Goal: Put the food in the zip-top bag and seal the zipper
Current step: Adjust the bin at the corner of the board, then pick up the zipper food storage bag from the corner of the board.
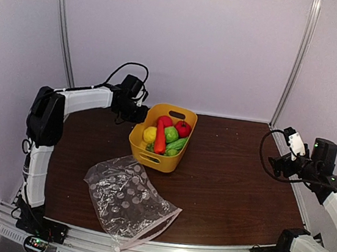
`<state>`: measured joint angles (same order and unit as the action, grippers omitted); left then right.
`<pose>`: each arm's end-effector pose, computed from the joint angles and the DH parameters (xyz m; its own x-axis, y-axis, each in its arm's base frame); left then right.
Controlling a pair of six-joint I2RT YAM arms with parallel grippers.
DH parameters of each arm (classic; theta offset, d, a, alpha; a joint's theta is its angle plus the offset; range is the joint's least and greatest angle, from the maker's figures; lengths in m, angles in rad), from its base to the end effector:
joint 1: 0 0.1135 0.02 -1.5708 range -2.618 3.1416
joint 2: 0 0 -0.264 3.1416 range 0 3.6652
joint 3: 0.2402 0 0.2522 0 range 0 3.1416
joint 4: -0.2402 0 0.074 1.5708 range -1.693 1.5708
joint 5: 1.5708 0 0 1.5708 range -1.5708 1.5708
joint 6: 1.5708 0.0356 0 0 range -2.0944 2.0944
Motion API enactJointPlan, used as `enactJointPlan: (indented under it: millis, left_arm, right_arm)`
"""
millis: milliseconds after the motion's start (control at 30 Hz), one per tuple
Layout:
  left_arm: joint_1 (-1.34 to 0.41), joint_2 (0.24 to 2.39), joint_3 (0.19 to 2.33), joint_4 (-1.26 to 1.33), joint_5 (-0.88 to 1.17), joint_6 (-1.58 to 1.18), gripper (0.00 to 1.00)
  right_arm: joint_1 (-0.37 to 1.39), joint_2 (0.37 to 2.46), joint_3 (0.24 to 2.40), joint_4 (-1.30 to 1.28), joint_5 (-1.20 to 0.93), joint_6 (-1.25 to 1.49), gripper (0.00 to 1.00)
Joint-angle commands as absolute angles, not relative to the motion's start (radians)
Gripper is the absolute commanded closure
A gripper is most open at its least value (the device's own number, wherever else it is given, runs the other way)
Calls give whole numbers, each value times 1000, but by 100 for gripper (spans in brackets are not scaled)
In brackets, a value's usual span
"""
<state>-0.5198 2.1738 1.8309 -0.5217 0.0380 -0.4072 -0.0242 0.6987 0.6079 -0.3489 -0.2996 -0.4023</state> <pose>0.4261 -0.2454 0.2217 -0.8114 0.0084 -0.5844 0.2139 0.9348 -0.2836 0.1652 0.0065 0.2749 -0.2961 -0.3670 -0.8818 -0.3910 0.8889 -0.2387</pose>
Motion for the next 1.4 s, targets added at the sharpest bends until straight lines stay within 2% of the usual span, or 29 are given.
enactJointPlan:
  millis: [0, 400, 467, 533, 633, 800, 933, 1033, 1133, 1367]
  left_arm:
    - [-479, 2083, 1766, -471, -31, -422, 100]
    - [-380, 1920, 1564, -467, -117, -376, 100]
    - [-374, 1910, 1570, -463, -99, -358, 73]
    - [-374, 1899, 1589, -476, -94, -351, 56]
    - [-383, 1832, 1587, -479, -90, -329, 47]
    - [-473, 1644, 1494, -475, -101, -225, 42]
    - [-567, 1487, 1336, -437, -114, -154, 42]
    - [-585, 1374, 1199, -395, -54, -160, 44]
    - [-592, 1272, 1088, -362, -45, -209, 44]
    - [-595, 1180, 1012, -376, -35, -216, 46]
  right_arm:
    - [-32, 702, 591, -360, -315, -416, 0]
    - [-32, 714, 595, -370, -328, -426, 0]
    - [-32, 712, 593, -371, -333, -430, 0]
    - [-32, 710, 592, -372, -340, -434, 0]
    - [-32, 703, 598, -401, -405, -475, 0]
    - [-6, 723, 659, -509, -658, -561, 4]
    - [152, 851, 730, -523, -719, -553, 11]
    - [382, 956, 793, -515, -596, -605, 14]
    - [532, 1090, 889, -551, -516, -697, 19]
    - [892, 1298, 1042, -605, -359, -828, 31]
